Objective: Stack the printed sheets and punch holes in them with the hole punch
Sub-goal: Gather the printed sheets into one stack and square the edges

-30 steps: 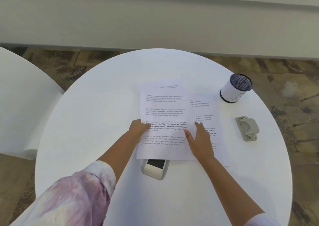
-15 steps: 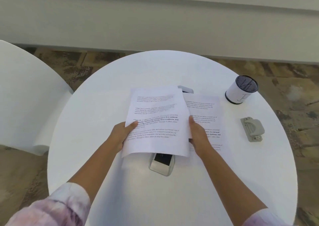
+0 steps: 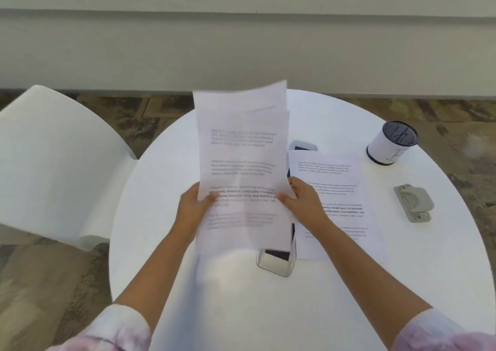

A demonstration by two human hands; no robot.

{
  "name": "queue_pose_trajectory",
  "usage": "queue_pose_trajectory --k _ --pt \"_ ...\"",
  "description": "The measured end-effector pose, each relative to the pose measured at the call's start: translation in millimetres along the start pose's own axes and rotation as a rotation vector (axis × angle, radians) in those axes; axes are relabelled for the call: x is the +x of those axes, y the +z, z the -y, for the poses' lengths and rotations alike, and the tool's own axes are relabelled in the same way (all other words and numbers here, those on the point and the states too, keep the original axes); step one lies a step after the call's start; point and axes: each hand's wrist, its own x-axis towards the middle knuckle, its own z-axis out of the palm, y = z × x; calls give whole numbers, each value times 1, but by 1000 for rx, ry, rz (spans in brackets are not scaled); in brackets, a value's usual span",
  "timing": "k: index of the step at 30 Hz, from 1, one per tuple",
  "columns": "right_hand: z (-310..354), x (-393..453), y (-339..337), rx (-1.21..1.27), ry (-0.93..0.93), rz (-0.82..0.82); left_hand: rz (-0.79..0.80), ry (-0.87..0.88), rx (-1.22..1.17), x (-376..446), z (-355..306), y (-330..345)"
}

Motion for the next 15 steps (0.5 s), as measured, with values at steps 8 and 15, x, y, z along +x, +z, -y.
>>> queue_pose_trajectory --k 8,15 --pt "34 5 16 231 -38 -6 -19 126 -36 -10 -25 -19" --pt "39 5 17 201 -133 45 -24 191 20 -13 -34 -29"
